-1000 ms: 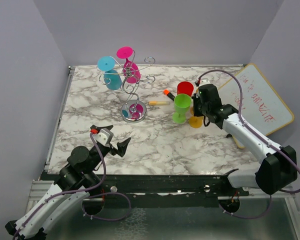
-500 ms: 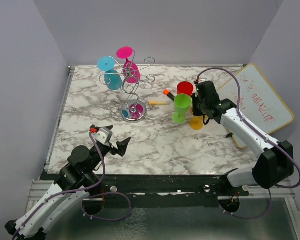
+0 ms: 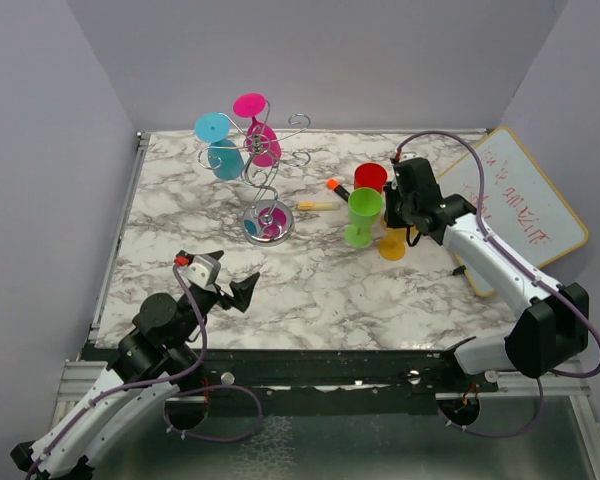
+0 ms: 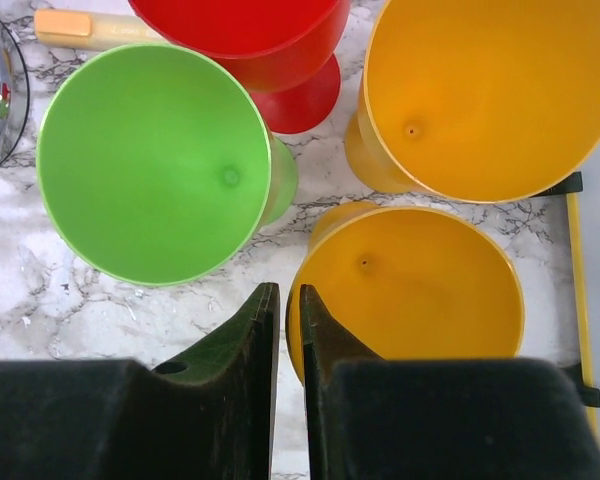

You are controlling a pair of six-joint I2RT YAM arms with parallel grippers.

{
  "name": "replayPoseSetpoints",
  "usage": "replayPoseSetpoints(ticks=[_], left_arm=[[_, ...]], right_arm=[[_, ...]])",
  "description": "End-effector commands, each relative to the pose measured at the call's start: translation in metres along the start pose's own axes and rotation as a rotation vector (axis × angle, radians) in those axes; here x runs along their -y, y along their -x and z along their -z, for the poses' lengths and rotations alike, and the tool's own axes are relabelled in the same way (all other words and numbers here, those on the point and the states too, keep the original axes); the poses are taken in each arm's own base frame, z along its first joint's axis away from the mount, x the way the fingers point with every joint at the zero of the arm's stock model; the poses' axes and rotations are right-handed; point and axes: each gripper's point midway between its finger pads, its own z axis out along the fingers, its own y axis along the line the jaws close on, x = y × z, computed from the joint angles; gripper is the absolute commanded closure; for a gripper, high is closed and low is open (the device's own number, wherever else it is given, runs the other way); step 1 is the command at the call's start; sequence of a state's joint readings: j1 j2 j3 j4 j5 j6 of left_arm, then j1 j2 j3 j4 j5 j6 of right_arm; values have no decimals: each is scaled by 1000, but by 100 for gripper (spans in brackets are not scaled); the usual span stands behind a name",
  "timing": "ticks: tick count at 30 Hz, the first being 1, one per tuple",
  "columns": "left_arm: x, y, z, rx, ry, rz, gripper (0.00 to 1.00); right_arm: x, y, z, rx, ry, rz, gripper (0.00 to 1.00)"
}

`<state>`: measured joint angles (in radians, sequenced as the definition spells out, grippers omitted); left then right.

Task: Take the wine glass off the wine glass rack
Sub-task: Place the wine glass at the center of the board, then pick up the wine glass from the wine rack.

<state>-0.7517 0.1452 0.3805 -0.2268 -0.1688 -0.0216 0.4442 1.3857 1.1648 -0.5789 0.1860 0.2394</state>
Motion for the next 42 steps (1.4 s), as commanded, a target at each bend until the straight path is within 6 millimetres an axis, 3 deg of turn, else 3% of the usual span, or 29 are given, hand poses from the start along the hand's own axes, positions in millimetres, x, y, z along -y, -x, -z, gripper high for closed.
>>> replayPoseSetpoints(ticks=[1,9,13,20,21,24,27,33,38,42], left_arm=[[-8,11,5,30,48,34,1],[-16,10,4,12,104,71,1],[-39,6,5,-18,274,189,1],[-54,3,6,-75,404,273,1],[-56,3,7,-81,423,280,1],[-60,5,10,-81,447,279,1],[-60,11,13,-63,437,292,1],[-47,18,11,-86,368,309,1],[-20,23,-3,-109,232,345,1],[-11,26,-17,-122,200,371,1]], right_arm=[[-4,19,13,50,14,-16,80],[-6,34,31,145,52,-37,80],[-7,41,43,190,71,-51,80],[-40,45,79,231,294,-70,71],[-47,47,90,275,356,-61,68],[-62,57,115,423,491,-52,37],[-77,57,138,493,620,-46,32],[-123,16,163,346,979,-63,23],[-130,-11,163,173,1041,-129,24],[-125,-22,167,182,1018,-79,21]])
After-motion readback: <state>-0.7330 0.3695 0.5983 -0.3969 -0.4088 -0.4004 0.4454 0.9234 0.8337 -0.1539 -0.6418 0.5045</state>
